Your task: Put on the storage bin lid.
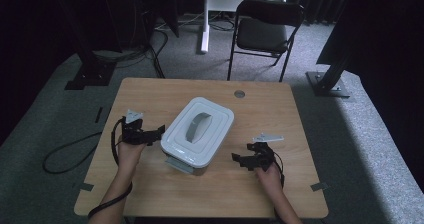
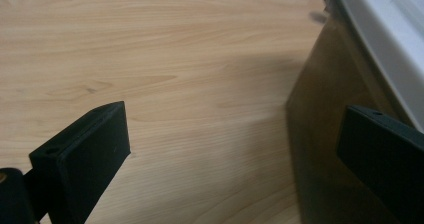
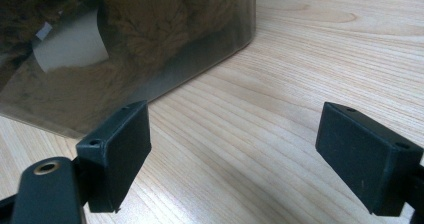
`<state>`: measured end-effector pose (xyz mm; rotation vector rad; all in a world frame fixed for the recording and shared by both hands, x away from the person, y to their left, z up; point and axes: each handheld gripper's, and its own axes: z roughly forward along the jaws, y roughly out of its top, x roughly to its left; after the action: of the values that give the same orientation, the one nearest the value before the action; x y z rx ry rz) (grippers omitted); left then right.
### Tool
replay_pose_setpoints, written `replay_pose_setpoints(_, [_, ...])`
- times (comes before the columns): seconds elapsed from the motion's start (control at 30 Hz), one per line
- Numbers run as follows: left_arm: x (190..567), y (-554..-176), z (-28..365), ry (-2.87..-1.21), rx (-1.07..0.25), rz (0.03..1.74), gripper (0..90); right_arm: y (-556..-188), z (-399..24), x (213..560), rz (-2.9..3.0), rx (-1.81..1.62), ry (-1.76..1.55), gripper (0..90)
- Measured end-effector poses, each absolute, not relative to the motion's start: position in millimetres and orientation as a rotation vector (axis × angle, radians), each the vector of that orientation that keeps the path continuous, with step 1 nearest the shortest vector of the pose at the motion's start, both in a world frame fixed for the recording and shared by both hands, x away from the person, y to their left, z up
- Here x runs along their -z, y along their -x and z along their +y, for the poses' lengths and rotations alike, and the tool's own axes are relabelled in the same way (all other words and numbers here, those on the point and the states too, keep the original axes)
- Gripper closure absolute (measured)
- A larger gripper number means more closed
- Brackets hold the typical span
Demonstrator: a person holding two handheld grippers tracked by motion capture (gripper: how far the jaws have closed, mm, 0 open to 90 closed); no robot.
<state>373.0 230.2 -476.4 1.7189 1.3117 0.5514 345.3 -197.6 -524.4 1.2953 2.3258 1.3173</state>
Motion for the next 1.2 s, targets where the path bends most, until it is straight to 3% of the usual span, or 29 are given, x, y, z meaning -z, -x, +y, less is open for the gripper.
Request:
replay_pose_setpoints(0.6, [518.4, -374.9, 228.7, -1.866, -0.474, 1.332, 1.9, -345.5, -196.3, 522.0, 2.326, -1.316, -1.285, 13.7])
replay_pose_setpoints(1.2, [520.1, -354.2, 190.5, -1.933, -0.433, 1.236, 2.2, -343.7, -210.9, 521.2, 2.304, -1.279, -1.306, 13.7])
